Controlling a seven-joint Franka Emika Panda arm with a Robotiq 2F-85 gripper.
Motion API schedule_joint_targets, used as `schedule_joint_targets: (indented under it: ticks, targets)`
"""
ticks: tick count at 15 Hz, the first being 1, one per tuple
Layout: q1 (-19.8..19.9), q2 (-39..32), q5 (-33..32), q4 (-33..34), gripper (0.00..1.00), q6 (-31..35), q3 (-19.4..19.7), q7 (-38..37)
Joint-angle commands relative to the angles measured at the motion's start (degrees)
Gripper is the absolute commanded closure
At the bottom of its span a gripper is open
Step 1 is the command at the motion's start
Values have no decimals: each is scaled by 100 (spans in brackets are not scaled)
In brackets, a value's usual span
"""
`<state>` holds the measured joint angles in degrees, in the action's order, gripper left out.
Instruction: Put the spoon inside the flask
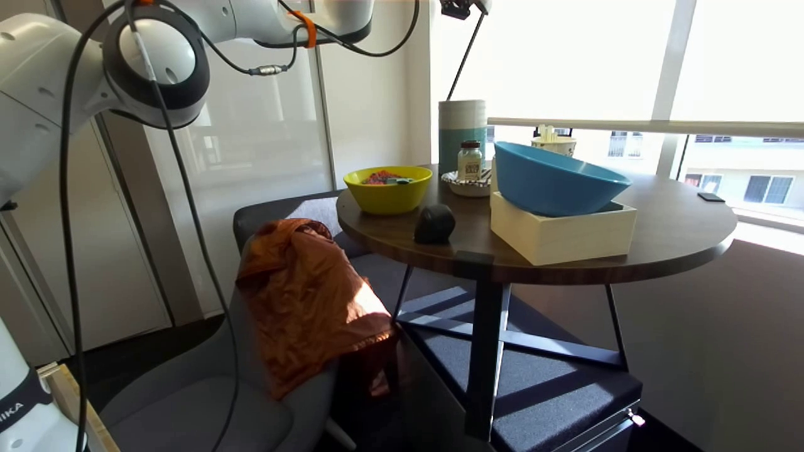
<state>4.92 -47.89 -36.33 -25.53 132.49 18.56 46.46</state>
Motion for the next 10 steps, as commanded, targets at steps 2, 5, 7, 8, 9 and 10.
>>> schedule_joint_targets:
  ticks: [2,5,7,8,9,10]
  targets:
    - [-327,-130,-717,0,99,268,522,-115]
    - [-466,-232,-1076,-43,99,249,607,-64]
    - [-548,-325,-1262,-39,99,291,596,-123]
    - [-586,-374,-1334,-39,98,318,576,-161]
    - [-618,-409,-1367,-53,98,318,541,-194]
    - [-551,-300,-1249,-138,99,219,422,-122]
